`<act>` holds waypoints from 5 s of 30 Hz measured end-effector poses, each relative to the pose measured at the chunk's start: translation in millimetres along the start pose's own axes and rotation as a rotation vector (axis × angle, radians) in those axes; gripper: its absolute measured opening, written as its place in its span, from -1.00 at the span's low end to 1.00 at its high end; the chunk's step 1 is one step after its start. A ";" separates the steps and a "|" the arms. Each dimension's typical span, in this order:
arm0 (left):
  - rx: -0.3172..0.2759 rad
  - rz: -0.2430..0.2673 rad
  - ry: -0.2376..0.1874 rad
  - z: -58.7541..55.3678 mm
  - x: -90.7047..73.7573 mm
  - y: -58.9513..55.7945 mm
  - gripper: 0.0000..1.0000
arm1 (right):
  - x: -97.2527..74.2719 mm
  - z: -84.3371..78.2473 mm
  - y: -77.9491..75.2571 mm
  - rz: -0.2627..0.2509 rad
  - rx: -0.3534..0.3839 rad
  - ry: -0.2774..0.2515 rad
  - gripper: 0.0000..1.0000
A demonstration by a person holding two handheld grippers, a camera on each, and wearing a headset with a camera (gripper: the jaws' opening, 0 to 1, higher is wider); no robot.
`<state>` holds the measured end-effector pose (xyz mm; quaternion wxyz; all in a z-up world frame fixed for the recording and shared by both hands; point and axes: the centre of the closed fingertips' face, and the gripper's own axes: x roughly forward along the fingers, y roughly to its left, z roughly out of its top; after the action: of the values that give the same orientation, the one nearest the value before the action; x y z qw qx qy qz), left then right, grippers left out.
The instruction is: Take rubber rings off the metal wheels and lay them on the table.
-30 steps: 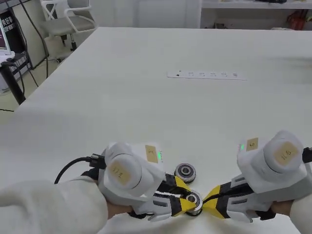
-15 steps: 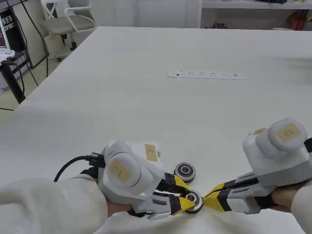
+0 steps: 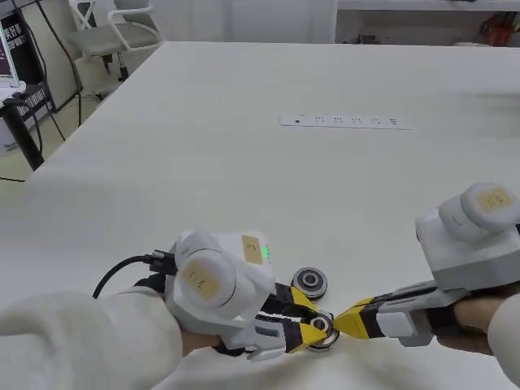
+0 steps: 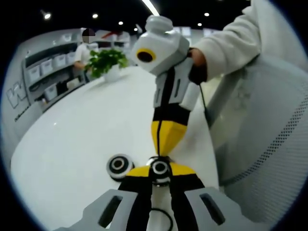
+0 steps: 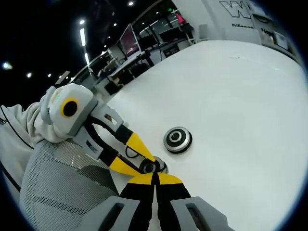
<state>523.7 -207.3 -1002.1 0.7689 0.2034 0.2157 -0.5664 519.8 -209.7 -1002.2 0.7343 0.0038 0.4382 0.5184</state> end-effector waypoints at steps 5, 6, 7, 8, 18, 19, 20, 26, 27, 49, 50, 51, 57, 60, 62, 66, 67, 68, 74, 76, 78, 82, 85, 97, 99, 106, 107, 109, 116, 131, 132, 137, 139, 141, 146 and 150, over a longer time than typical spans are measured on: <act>0.001 0.001 0.000 0.0 -0.1 0.0 -0.73 | 1.5 1.7 1.8 0.007 -0.007 -0.001 -1.00; 0.002 0.001 0.000 0.1 0.0 -0.1 -0.73 | 1.4 1.7 2.4 0.008 -0.008 -0.002 -1.00; 0.001 0.001 0.000 0.0 -0.1 -0.1 -0.73 | 1.6 2.2 2.2 0.009 -0.010 -0.002 -1.00; 0.001 0.001 0.000 0.1 0.0 -0.2 -0.73 | 1.6 2.3 2.5 0.010 -0.011 -0.002 -1.00; 0.001 0.002 0.000 0.1 0.1 -0.7 -0.73 | 2.1 3.5 2.8 0.012 -0.016 -0.004 -1.00; 0.000 0.001 0.000 0.1 0.1 -0.7 -0.73 | 2.1 3.5 2.8 0.013 -0.016 -0.004 -1.00; 0.000 0.001 0.000 0.1 0.1 -0.6 -0.73 | 2.2 3.5 2.9 0.013 -0.018 -0.004 -1.00; 0.000 0.002 0.000 0.1 0.3 -0.4 -0.73 | 3.3 4.9 4.1 0.019 -0.029 -0.006 -1.00; 0.000 0.002 0.000 0.0 0.3 -0.4 -0.73 | 3.2 5.1 3.7 0.020 -0.028 -0.007 -1.00; -0.025 -0.002 0.005 2.0 1.8 -1.3 -0.72 | 2.0 4.8 -3.2 0.007 0.041 -0.021 -1.00; -0.030 -0.003 0.009 2.1 1.8 -1.4 -0.71 | 2.0 4.9 -3.3 0.006 0.041 -0.021 -1.00; -0.029 -0.002 0.010 1.8 1.8 -1.5 -0.71 | 1.8 4.8 -3.7 0.004 0.041 -0.021 -1.00; 0.006 -0.003 0.014 7.6 -1.0 -1.7 -0.62 | 1.1 4.6 -5.3 -0.002 0.042 -0.017 -1.00; 0.005 -0.029 0.005 16.7 -5.8 -5.4 -0.53 | 0.3 5.4 -5.4 -0.002 0.042 -0.020 -1.00; 0.005 -0.034 -0.014 25.0 -10.1 -6.4 -0.45 | -0.1 6.0 -5.6 0.001 0.046 -0.024 -1.00; 0.031 -0.038 -0.058 44.6 -22.0 -7.5 -0.23 | -0.4 6.1 -6.4 0.000 0.047 -0.023 -1.00; 0.040 -0.041 -0.057 47.6 -25.0 -7.4 -0.16 | -0.6 6.5 -5.9 0.002 0.048 -0.025 -1.00; 0.048 -0.040 -0.058 49.9 -27.2 -7.0 -0.12 | -0.6 6.7 -5.9 0.002 0.049 -0.026 -1.00; 0.062 -0.037 -0.067 65.6 -50.3 -4.3 0.05 | -1.8 8.6 -6.2 0.004 0.047 -0.034 -1.00; 0.071 -0.026 -0.070 67.7 -58.8 -2.9 0.13 | -2.0 9.5 -6.8 0.005 0.047 -0.037 -1.00; 0.068 -0.010 -0.072 69.3 -69.3 -0.1 0.20 | -2.1 10.1 -6.0 0.009 0.048 -0.039 -1.00; 0.067 0.030 -0.076 70.4 -89.0 5.6 0.28 | -2.2 10.9 -5.1 0.011 0.046 -0.040 -1.00; 0.065 0.058 -0.075 69.6 -104.7 7.1 0.33 | -2.3 10.9 -4.3 0.012 0.044 -0.040 -1.00; 0.014 0.208 -0.112 57.8 -159.0 16.3 0.37 | -2.5 11.0 -1.7 0.020 0.047 -0.042 -1.00; 0.002 0.223 -0.115 54.3 -164.3 15.6 0.38 | -2.3 10.8 -1.2 0.022 0.049 -0.041 -1.00; -0.060 0.268 -0.141 39.5 -179.3 10.1 0.45 | -1.4 9.3 -1.1 0.025 0.052 -0.036 -1.00; -0.071 0.274 -0.145 36.6 -180.2 9.2 0.47 | -1.3 9.2 -0.8 0.026 0.052 -0.035 -1.00; -0.096 0.283 -0.144 29.7 -180.8 7.9 0.48 | -1.0 9.5 0.4 0.031 0.052 -0.035 -1.00; -0.159 0.290 -0.128 9.6 -176.5 3.3 0.48 | -0.6 9.5 4.1 0.038 0.055 -0.037 -1.00; -0.198 0.264 -0.103 -4.3 -159.3 -4.1 0.51 | -3.9 16.2 7.2 0.043 0.070 -0.070 -1.00; -0.199 0.265 -0.102 -4.7 -159.1 -3.9 0.51 | -4.3 16.9 7.6 0.045 0.070 -0.073 -1.00; -0.207 0.267 -0.103 -6.0 -158.4 -3.0 0.50 | -8.4 23.4 10.3 0.051 0.076 -0.101 -1.00; -0.207 0.264 -0.101 -7.0 -157.4 -3.5 0.50 | -10.8 26.6 10.3 0.052 0.080 -0.117 -1.00; -0.211 0.256 -0.098 -8.3 -155.3 -4.7 0.50 | -12.2 28.6 8.9 0.048 0.085 -0.127 -1.00; -0.205 0.242 -0.075 -12.3 -151.7 -7.3 0.50 | -17.1 34.2 7.2 0.042 0.093 -0.153 -1.00; -0.209 0.243 -0.083 -11.3 -151.6 -6.9 0.50 | -22.3 41.1 7.5 0.039 0.097 -0.184 -1.00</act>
<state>475.7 -84.1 -926.6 0.8570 0.1233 0.2152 -0.4518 539.0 -204.9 -959.2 0.7602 0.0953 0.3933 0.5084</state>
